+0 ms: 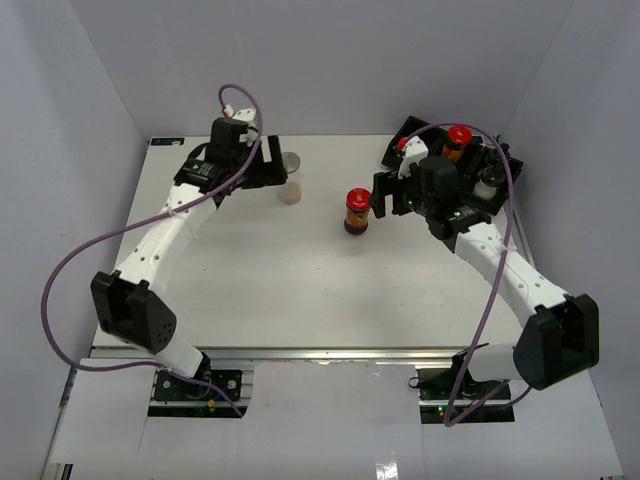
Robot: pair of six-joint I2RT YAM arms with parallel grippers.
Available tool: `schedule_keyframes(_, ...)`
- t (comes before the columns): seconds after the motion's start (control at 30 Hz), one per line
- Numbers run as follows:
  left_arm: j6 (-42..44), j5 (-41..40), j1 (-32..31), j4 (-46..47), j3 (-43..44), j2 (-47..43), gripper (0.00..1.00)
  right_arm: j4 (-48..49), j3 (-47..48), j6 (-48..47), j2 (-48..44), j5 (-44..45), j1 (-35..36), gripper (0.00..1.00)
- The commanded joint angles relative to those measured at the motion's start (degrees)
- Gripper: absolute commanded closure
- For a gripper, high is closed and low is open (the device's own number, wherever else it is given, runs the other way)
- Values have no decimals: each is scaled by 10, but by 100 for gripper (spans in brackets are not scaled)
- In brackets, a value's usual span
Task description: Organize the condiment bottles
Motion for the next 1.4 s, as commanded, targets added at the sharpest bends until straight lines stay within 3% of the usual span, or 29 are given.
schedule_keyframes(0.0, -14, 14, 58, 40, -137, -102, 2, 17, 70, -9, 67, -12, 0, 10)
schedule_keyframes(0.2, -8, 23, 78, 63, -232, -170, 2, 3, 141, -29, 159, -27, 4, 10)
schedule_keyframes(0.4, -6, 29, 81, 85, -281, -180, 2, -14, 197, -36, 233, -3, 24, 10)
schedule_keyframes(1.17, 3, 52, 90, 110, -314, -166, 2, 9, 142, -41, 295, 47, 61, 10)
schedule_keyframes(1.33, 4, 53, 91, 107, -310, -162, 2, 11, 144, -43, 302, 44, 62, 2)
schedule_keyframes(1.37, 5, 53, 91, 106, -309, -163, 2, 13, 144, -44, 303, 44, 62, 5)
